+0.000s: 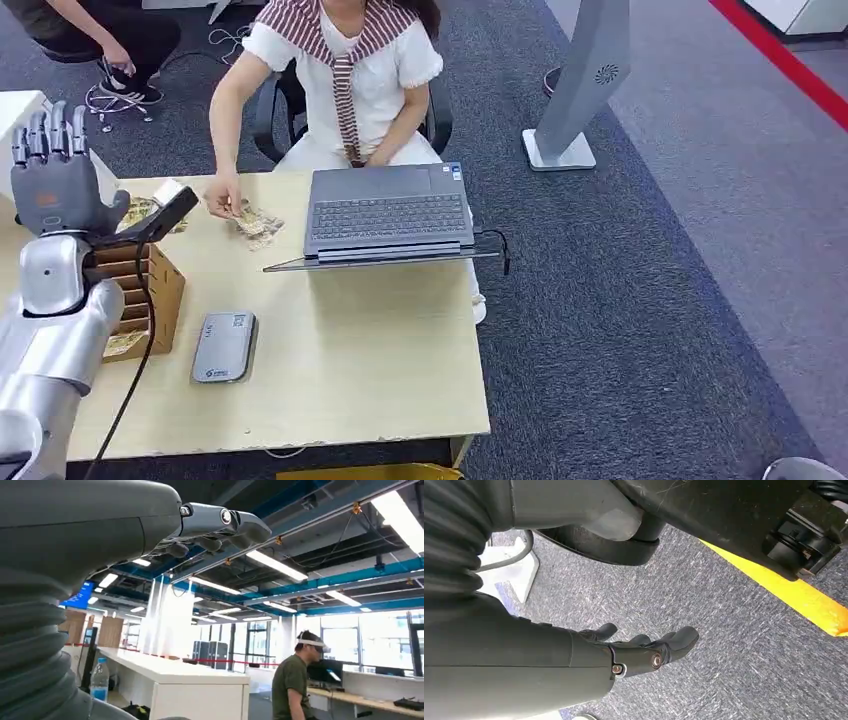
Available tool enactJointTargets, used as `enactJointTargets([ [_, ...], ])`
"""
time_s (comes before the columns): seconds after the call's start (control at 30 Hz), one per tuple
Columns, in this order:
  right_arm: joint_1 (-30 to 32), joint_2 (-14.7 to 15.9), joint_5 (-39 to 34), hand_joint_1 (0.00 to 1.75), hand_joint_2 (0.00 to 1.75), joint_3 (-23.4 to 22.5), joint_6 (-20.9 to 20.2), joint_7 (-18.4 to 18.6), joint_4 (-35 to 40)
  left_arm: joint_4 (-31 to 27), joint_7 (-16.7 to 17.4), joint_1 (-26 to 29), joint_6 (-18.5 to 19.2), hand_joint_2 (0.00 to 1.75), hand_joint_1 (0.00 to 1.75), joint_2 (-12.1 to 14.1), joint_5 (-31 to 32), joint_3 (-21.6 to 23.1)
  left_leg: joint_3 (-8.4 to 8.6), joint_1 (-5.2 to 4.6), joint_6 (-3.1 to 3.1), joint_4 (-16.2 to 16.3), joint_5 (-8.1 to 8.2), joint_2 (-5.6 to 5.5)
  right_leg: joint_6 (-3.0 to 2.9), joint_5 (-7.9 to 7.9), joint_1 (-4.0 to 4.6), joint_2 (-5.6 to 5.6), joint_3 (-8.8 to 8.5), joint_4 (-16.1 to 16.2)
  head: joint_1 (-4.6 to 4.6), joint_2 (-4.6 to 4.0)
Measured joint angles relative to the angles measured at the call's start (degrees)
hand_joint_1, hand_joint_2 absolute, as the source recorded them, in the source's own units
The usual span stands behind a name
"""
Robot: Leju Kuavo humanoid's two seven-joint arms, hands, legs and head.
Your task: Pass the card to the sensor for recognition and then transmit it.
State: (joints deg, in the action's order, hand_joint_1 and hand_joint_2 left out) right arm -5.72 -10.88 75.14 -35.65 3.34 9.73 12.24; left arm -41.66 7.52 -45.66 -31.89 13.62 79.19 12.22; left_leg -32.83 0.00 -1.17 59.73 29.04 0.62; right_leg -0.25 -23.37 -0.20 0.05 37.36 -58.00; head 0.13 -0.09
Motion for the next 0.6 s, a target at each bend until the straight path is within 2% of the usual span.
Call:
enactJointTargets([
  [0.13,0.03,0.0,-0.35,0.0,1.75,0.0,0.07,0.0,0.0,-3.44,-2.34,3.48,-0.7,1.75,0.0,0.37,-3.17,0.0,0.0,0.0,0.0,0.0,0.01,0.01,0.0,0.0,-0.01,0.02,0.0,0.0,0.0,0.0],
  [0.27,0.06,0.0,-0.92,0.0,1.75,-0.02,0.18,0.24,0.0,-11.46,-4.06,10.23,-0.61,1.75,0.0,1.16,-6.54,-0.11,0.0,0.0,-0.01,-0.01,0.02,0.02,-0.02,-0.03,-0.01,0.03,0.0,0.01,0.0,0.0],
  [0.4,0.12,0.0,-1.44,0.0,1.75,-0.26,0.44,0.17,0.0,-22.2,-5.7,18.98,-0.24,1.75,0.0,1.9,-10.17,-1.46,-0.02,0.0,0.0,-0.03,0.09,0.09,0.0,-0.07,-0.03,0.08,0.0,0.02,0.0,0.0],
  [0.53,0.38,-0.02,-2.38,0.0,1.75,-1.27,0.9,0.17,0.0,-38.14,-8.98,36.65,-1.74,1.75,0.0,2.4,-12.21,-4.92,0.31,-0.07,0.04,-0.1,0.5,0.71,-0.01,-0.36,-0.15,0.63,-0.1,-0.02,-0.13,0.0],
  [0.6,0.46,-0.02,-2.89,0.0,1.75,-1.66,1.09,0.22,0.0,-42.76,-9.86,44.24,-2.6,1.75,0.0,2.25,-12.87,-6.47,0.33,-0.07,-0.03,-0.1,0.55,0.72,0.05,-0.42,-0.11,0.64,-0.09,0.0,-0.09,0.0],
])
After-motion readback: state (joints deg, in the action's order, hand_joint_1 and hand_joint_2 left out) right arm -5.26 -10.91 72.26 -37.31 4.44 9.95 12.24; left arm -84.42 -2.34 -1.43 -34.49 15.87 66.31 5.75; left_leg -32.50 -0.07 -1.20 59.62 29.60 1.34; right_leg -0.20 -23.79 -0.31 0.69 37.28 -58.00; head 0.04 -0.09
